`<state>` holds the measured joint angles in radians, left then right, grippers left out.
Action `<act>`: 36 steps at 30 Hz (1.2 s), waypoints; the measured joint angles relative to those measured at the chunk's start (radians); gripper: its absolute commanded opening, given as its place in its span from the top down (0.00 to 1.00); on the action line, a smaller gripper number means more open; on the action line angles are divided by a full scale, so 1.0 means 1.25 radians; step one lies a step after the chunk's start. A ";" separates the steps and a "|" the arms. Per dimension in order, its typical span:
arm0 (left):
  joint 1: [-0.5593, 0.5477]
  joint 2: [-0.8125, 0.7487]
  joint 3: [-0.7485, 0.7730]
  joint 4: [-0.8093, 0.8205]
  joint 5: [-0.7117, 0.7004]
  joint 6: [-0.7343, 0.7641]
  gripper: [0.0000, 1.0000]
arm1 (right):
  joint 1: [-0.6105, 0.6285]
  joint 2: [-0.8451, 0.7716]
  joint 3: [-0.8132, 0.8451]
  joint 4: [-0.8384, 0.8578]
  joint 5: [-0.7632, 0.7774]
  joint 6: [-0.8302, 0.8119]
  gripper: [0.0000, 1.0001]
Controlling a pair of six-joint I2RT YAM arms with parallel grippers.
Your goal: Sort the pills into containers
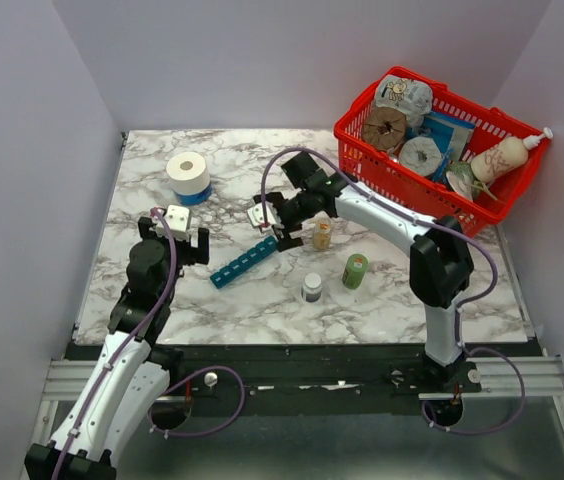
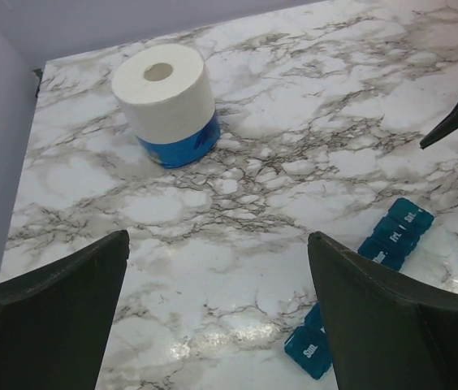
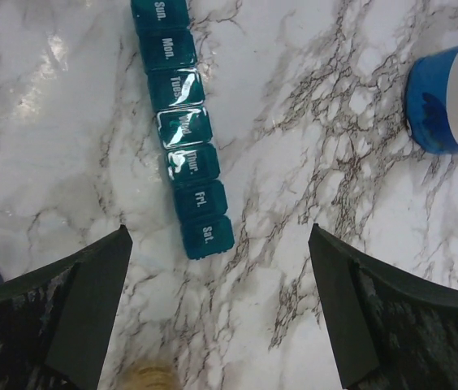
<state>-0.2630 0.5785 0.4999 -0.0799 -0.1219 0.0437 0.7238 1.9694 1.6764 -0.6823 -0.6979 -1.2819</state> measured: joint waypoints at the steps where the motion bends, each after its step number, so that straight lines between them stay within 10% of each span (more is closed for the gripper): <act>1: 0.000 -0.004 -0.005 0.003 -0.009 0.005 0.01 | 0.002 0.017 0.015 -0.002 0.000 -0.009 0.02; 36: 0.000 -0.043 -0.106 0.087 0.023 0.132 0.01 | 0.035 0.210 0.072 0.014 0.089 -0.086 0.31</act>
<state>-0.2630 0.5251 0.3679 0.0292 -0.0933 0.2092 0.7673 2.2322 1.7660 -0.6651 -0.5873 -1.3895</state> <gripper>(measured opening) 0.988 0.734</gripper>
